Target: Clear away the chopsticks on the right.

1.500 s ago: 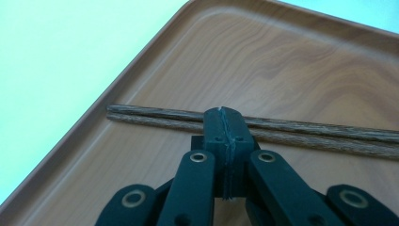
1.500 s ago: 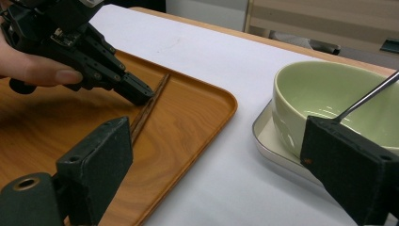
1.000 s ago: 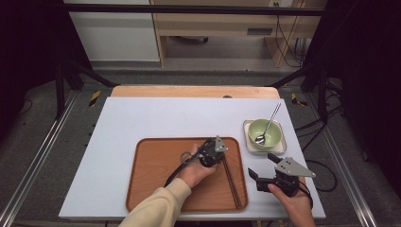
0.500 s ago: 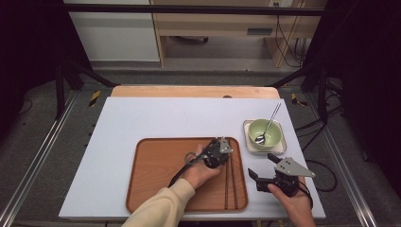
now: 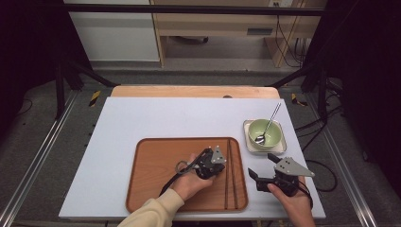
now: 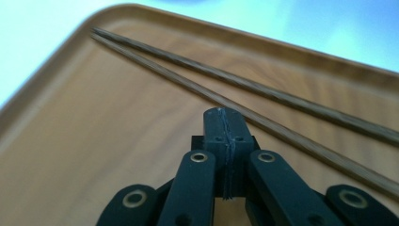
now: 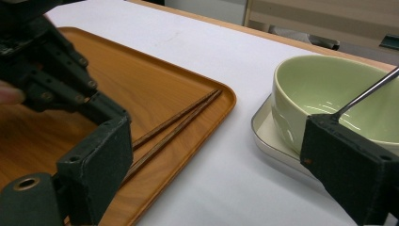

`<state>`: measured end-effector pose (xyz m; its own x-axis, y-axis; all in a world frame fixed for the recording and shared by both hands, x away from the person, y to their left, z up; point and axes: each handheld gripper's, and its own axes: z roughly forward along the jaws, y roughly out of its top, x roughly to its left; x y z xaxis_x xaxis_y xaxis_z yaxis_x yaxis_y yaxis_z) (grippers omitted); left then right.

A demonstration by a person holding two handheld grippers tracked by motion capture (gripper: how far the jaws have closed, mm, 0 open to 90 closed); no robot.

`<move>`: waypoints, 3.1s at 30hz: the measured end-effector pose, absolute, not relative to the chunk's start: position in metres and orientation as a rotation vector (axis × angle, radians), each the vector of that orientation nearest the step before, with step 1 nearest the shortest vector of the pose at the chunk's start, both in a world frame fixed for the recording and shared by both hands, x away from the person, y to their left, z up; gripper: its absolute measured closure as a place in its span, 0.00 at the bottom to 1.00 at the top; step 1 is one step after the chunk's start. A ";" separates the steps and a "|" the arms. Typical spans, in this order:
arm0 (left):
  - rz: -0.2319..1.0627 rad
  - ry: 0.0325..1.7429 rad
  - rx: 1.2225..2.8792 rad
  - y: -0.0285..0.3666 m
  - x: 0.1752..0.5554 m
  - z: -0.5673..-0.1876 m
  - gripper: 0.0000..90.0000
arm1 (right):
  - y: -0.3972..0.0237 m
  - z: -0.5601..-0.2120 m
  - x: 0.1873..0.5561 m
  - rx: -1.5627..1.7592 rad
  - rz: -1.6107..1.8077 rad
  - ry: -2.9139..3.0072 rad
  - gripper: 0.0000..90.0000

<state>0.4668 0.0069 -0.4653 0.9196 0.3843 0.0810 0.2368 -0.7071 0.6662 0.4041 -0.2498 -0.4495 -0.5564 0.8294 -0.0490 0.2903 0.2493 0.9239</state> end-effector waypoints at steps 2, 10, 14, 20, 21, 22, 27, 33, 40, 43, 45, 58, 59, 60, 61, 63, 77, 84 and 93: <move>0.265 0.424 2.398 0.007 0.461 -0.467 1.00 | -0.250 -0.450 0.404 1.018 1.291 1.982 0.11; 0.217 0.384 2.390 0.001 0.447 -0.469 1.00 | -0.250 -0.450 0.405 1.025 1.290 1.980 0.11; 0.207 0.366 2.388 -0.006 0.442 -0.469 1.00 | -0.251 -0.449 0.405 1.026 1.291 1.975 0.11; 0.224 0.366 2.378 -0.011 0.447 -0.470 1.00 | -0.253 -0.449 0.406 1.037 1.294 1.967 0.11; 0.230 0.364 2.379 -0.011 0.448 -0.470 1.00 | -0.253 -0.448 0.405 1.036 1.297 1.963 0.11; 0.230 0.364 2.379 -0.011 0.448 -0.469 1.00 | -0.254 -0.448 0.405 1.033 1.295 1.959 0.11; 0.249 0.379 2.348 0.001 0.450 -0.462 1.00 | -0.260 -0.445 0.408 1.079 1.297 1.932 0.10; 0.293 0.427 2.292 0.032 0.454 -0.450 0.99 | -0.272 -0.431 0.428 1.138 1.214 1.933 0.11; 0.354 0.549 2.176 0.082 0.456 -0.445 0.89 | -0.289 -0.407 0.459 1.184 1.153 1.929 0.16; 0.429 0.597 2.137 0.105 0.455 -0.444 0.78 | -0.297 -0.402 0.476 1.222 1.156 1.932 0.24; 0.465 0.623 2.111 0.117 0.454 -0.442 0.69 | -0.301 -0.402 0.487 1.251 1.159 1.922 0.28; 0.676 0.765 1.946 0.194 0.440 -0.435 0.28 | -0.324 -0.413 0.556 1.376 1.200 1.846 0.48; 0.702 0.774 1.934 0.203 0.438 -0.435 0.27 | -0.327 -0.414 0.560 1.394 1.216 1.837 0.49; 0.717 0.787 1.918 0.210 0.436 -0.435 0.27 | -0.330 -0.416 0.565 1.421 1.245 1.828 0.49; 0.724 0.798 1.905 0.215 0.435 -0.435 0.26 | -0.332 -0.417 0.569 1.423 1.249 1.832 0.49; 0.738 0.819 1.876 0.227 0.432 -0.436 0.25 | -0.335 -0.419 0.575 1.440 1.255 1.838 0.49; 0.783 0.886 1.804 0.256 0.426 -0.445 0.24 | -0.341 -0.431 0.600 1.508 1.321 1.847 0.54; 0.775 0.885 1.825 0.253 0.427 -0.448 0.25 | -0.342 -0.434 0.604 1.502 1.343 1.859 0.61; 0.775 0.891 1.818 0.254 0.427 -0.448 0.26 | -0.342 -0.438 0.605 1.447 1.340 1.909 0.68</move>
